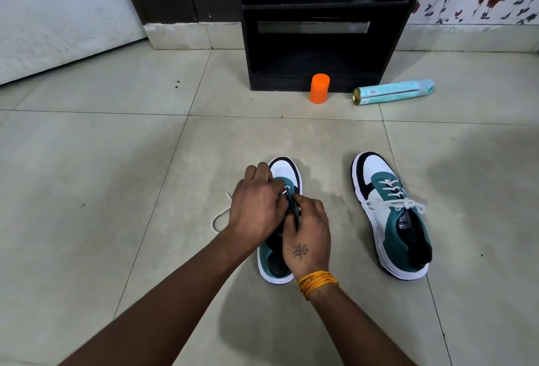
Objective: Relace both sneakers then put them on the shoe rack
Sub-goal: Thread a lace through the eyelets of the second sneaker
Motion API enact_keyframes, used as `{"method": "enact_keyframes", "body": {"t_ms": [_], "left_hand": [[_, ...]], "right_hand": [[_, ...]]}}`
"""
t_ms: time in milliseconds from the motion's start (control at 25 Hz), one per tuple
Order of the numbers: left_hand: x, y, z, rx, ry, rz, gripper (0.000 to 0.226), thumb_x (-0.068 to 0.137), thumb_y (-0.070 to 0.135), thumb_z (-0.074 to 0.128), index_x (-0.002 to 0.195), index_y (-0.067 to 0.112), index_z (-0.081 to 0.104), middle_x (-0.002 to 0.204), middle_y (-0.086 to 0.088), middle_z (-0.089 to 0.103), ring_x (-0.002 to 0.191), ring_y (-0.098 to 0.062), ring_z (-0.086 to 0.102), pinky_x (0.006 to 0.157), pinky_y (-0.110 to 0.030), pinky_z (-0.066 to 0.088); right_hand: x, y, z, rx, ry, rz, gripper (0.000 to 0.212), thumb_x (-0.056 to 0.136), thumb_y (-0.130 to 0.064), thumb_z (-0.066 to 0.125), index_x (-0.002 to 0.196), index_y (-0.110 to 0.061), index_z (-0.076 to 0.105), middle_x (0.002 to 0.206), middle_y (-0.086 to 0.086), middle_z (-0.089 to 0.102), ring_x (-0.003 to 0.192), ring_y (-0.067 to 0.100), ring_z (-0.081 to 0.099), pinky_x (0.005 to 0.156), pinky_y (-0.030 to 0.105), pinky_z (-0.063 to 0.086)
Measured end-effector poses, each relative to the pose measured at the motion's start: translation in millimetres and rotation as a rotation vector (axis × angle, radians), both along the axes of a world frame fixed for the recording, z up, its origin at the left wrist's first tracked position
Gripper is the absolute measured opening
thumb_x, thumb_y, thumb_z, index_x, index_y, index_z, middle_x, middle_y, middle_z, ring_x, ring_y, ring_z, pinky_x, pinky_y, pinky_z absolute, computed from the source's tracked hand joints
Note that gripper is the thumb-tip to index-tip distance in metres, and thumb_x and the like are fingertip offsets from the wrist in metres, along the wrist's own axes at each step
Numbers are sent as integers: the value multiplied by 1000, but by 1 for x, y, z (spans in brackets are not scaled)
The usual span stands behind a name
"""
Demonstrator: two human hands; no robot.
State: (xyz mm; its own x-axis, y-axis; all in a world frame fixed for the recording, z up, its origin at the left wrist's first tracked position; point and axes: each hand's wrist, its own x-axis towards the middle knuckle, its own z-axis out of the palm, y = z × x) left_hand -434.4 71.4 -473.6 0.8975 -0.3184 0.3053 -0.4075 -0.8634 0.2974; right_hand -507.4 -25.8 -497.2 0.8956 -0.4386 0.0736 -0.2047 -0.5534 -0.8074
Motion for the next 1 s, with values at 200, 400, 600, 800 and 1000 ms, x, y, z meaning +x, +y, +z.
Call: {"method": "enact_keyframes", "body": {"t_ms": [200, 400, 600, 800, 1000], "left_hand": [[2, 4, 2, 20, -53, -46, 14, 78, 23, 59, 72, 13, 66, 90, -6, 54, 83, -28, 51, 57, -36, 43], [6, 2, -7, 6, 48, -2, 13, 76, 26, 63, 72, 21, 74, 103, 0, 58, 104, -28, 50, 75, -36, 37], [3, -2, -20, -310, 219, 202, 10, 84, 26, 73, 82, 31, 81, 109, 12, 57, 116, -17, 41, 87, -32, 31], [3, -7, -24, -502, 422, 259, 10, 88, 24, 77, 85, 32, 82, 110, 15, 58, 121, -17, 43, 97, -23, 31], [-2, -14, -27, -502, 355, 311, 11, 88, 19, 77, 87, 29, 82, 111, 11, 59, 119, -21, 47, 93, -24, 31]], "right_hand": [[1, 0, -2, 5, -17, -12, 41, 90, -20, 48, 126, -15, 66, 118, 3, 60, 107, 28, 60, 93, 41, 52], [1, -1, -6, 10, -15, -9, 35, 94, -13, 52, 126, -14, 66, 119, 4, 60, 108, 29, 59, 92, 40, 51], [1, -2, -8, 10, -28, -4, 34, 96, -12, 55, 128, -14, 66, 119, 4, 60, 109, 28, 60, 93, 38, 51], [1, -2, -10, 31, -41, 0, 37, 92, -20, 52, 126, -17, 67, 116, 2, 60, 108, 25, 61, 92, 38, 52], [-1, -6, -5, 212, -75, -27, 37, 89, -28, 56, 121, -22, 72, 110, -8, 64, 103, 9, 62, 93, 27, 49]]}}
